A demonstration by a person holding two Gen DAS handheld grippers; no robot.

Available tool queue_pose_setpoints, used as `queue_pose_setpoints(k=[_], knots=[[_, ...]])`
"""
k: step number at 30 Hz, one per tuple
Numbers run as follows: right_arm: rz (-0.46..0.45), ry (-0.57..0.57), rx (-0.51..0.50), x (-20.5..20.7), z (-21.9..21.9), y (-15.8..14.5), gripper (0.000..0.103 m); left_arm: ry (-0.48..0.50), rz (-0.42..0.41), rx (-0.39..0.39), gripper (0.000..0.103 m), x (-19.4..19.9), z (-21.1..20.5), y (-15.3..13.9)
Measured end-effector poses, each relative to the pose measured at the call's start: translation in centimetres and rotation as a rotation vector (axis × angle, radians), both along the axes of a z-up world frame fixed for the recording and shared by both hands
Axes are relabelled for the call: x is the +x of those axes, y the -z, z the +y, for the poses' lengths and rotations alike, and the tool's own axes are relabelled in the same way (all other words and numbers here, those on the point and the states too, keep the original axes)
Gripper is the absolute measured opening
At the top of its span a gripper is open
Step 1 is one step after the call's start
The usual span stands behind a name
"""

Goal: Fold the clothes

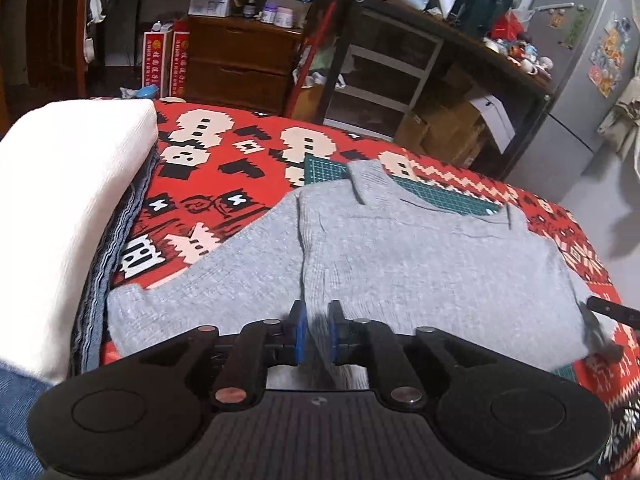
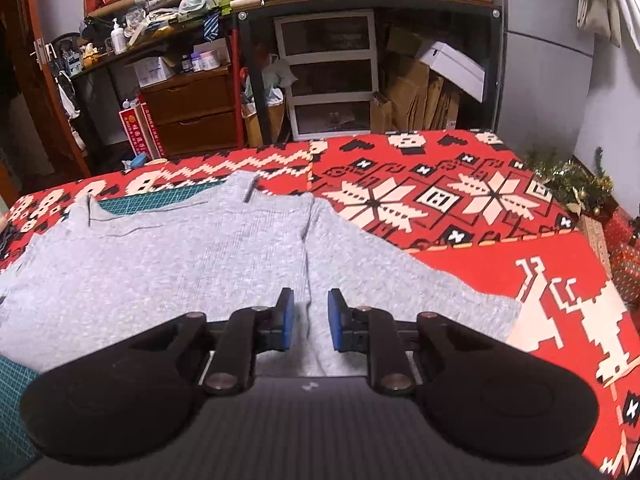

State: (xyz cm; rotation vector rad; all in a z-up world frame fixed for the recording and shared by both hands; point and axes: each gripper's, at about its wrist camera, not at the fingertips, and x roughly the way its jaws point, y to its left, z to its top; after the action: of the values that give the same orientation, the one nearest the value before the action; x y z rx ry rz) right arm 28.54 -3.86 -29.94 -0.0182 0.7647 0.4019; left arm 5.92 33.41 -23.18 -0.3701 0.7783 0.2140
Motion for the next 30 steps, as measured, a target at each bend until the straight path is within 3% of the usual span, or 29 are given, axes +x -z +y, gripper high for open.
queue_pose_setpoints(k=[2,3,4,14,21,22,23,30], knots=[[0.012,-0.005,-0.018,0.1,0.1,0.4,0.017,0.011,0.007,0.01,0.024,-0.4,-0.3,0.1],[0.01,0.004,-0.027,0.1,0.1,0.7,0.008,0.016,0.01,0.015,0.024,-0.7,-0.4,0.1],[0.01,0.019,-0.031,0.1,-0.1,0.8,0.005,0.021,0.013,0.02,0.024,-0.9,-0.6,0.1],[-0.006,0.067,0.027,-1.2,-2.4,-0.2,0.008,0.052,0.005,0.024,0.024,-3.2,-1.1,-0.2],[-0.012,0.03,0.05,-3.8,-2.6,-1.2,0.009,0.127,0.004,0.102,0.024,-4.4,-2.3,-0.3],[-0.013,0.029,0.046,-4.1,-2.6,-1.2,0.009,0.12,0.008,0.1,0.02,-4.5,-2.3,-0.2],[-0.014,0.029,0.041,-4.5,-2.6,-1.2,0.009,0.114,0.011,0.097,0.0,-4.6,-2.2,-0.1],[-0.004,0.047,0.029,-5.5,-3.6,-0.9,0.009,0.068,0.036,0.079,0.001,-5.5,-1.6,0.4]])
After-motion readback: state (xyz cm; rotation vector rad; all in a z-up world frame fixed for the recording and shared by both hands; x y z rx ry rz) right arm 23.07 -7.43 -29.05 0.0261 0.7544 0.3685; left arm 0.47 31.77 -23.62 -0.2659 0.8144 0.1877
